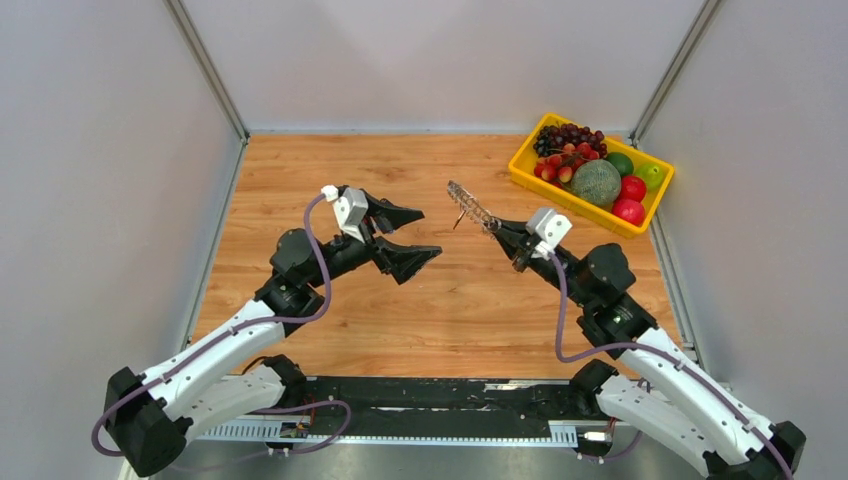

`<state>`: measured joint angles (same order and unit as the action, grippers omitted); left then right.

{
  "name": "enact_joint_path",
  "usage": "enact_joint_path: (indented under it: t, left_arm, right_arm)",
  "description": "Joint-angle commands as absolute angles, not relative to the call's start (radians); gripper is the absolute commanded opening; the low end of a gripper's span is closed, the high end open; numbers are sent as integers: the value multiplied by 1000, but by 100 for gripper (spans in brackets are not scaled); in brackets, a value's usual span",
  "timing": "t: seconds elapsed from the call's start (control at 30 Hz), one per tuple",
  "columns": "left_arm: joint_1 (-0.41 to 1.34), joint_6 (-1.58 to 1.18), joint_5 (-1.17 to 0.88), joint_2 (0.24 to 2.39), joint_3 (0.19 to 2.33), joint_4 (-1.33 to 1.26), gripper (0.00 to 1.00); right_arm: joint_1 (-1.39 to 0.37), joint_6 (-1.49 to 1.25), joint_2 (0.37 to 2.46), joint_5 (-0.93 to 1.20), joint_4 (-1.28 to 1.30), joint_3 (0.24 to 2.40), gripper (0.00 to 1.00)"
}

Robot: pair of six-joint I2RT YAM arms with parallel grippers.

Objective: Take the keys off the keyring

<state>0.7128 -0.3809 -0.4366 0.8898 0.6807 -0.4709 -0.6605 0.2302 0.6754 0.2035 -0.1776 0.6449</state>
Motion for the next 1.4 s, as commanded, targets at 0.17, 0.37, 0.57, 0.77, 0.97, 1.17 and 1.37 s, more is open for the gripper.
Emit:
enact_joint_path:
  t: [0.17,0.37,0.57,0.77,0.97,1.17,1.37]
  left_arm:
    - [757,-365,-322,964,741,-612,99]
    - [765,-325,-287,954,707,-727,90]
    - [792,-226,-285,959,676,-820,89]
    - [871,-65,-275,1022,691,-854,71]
    - [949,65,-173,1064,707,-856,70]
    - [950,65,-128,1070,725,-857,51]
    - [950,58,-108,1054,716,-857,57]
  right_arm:
    - [-700,605,796,324,-266,831,0]
    - [-711,743,821,409,-259,871,0]
    - [-720,816,851,427,-258,910,0]
    - [-727,848,877,423,-259,941,0]
    - [-730,852,883,434,-259,946,0]
    - [-730,865,868,424,-259,931,0]
    - [-730,865,862,418,-258,914,0]
